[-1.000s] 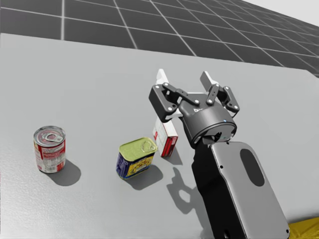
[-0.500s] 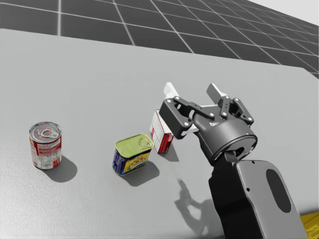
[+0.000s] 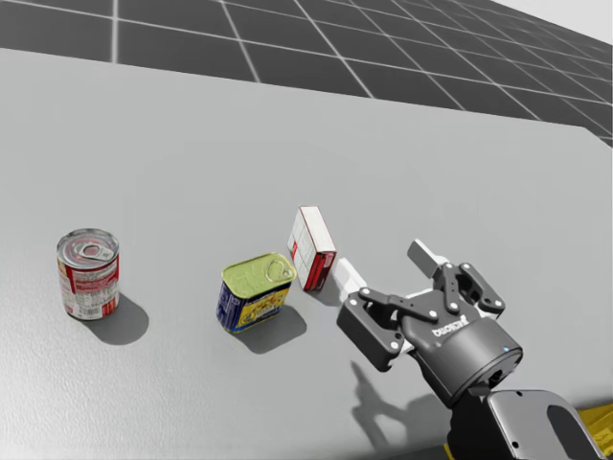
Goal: Lift the pudding box off the table.
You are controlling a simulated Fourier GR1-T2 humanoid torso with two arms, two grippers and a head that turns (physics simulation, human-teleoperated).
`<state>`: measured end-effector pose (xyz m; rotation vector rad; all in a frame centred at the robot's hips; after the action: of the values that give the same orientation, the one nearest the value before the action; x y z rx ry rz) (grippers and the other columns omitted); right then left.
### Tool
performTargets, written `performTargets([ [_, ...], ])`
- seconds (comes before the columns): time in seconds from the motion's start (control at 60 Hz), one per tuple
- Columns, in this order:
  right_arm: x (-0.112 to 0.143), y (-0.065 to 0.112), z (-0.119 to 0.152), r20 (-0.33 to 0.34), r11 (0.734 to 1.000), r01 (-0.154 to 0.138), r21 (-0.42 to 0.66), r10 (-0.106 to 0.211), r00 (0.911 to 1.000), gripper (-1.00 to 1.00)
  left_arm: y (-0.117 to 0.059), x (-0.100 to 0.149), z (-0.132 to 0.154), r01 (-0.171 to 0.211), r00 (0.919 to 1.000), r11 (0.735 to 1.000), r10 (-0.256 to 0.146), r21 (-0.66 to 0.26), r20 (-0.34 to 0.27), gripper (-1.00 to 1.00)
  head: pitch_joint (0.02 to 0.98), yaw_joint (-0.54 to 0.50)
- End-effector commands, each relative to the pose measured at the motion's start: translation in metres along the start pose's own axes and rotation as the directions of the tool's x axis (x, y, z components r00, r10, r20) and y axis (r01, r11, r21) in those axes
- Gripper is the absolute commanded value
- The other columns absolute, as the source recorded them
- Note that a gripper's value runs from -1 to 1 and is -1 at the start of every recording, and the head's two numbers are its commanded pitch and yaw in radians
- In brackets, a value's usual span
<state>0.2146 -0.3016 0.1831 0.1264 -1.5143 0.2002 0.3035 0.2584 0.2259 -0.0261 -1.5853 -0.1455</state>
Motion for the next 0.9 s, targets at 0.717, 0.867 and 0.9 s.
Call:
performTargets([
  [0.717, -0.060, 0.012, -0.053, -0.179, 1.000, -0.002, 0.000, 0.002, 0.9838, -1.00, -0.002, 0.000, 0.000, 0.001, 1.0000, 1.000, -0.001, -0.001, -0.003, -1.00, 0.754, -0.40],
  [0.867, -0.056, 0.015, -0.065, -0.192, 0.999, 0.001, -0.032, -0.007, 0.9814, -1.00, -0.002, 0.000, 0.000, 0.001, 1.0000, 1.000, -0.001, -0.001, -0.003, -1.00, 0.750, -0.40],
  [0.9, -0.056, 0.015, -0.067, -0.193, 0.999, -0.001, -0.036, -0.006, 0.9813, -1.00, -0.002, 0.000, 0.000, 0.001, 1.0000, 1.000, -0.001, -0.001, -0.003, -1.00, 0.750, -0.39],
])
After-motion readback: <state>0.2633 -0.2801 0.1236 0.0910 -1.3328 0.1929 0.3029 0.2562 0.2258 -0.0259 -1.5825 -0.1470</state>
